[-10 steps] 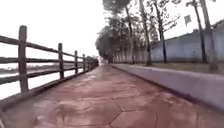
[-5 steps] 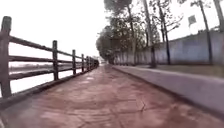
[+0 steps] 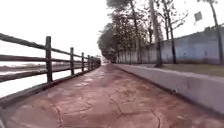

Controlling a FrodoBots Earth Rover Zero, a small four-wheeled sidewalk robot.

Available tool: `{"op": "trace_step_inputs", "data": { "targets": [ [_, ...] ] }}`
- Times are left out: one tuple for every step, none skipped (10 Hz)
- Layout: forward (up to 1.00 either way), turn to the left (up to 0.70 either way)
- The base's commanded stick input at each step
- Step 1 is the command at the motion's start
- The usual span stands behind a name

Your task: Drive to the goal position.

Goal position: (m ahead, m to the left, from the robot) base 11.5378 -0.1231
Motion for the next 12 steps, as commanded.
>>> {"op": "trace_step_inputs", "data": {
  "targets": [
    [1.0, 0.0],
    [1.0, 0.0],
    [1.0, 0.0],
    [1.0, 0.0],
    [1.0, 0.06],
    [1.0, 0.21],
    [1.0, 0.35],
    [1.0, 0.33],
    [1.0, 0.23],
    [1.0, 0.0],
    [1.0, 0.0],
    [1.0, 0.0]
  ]
}}
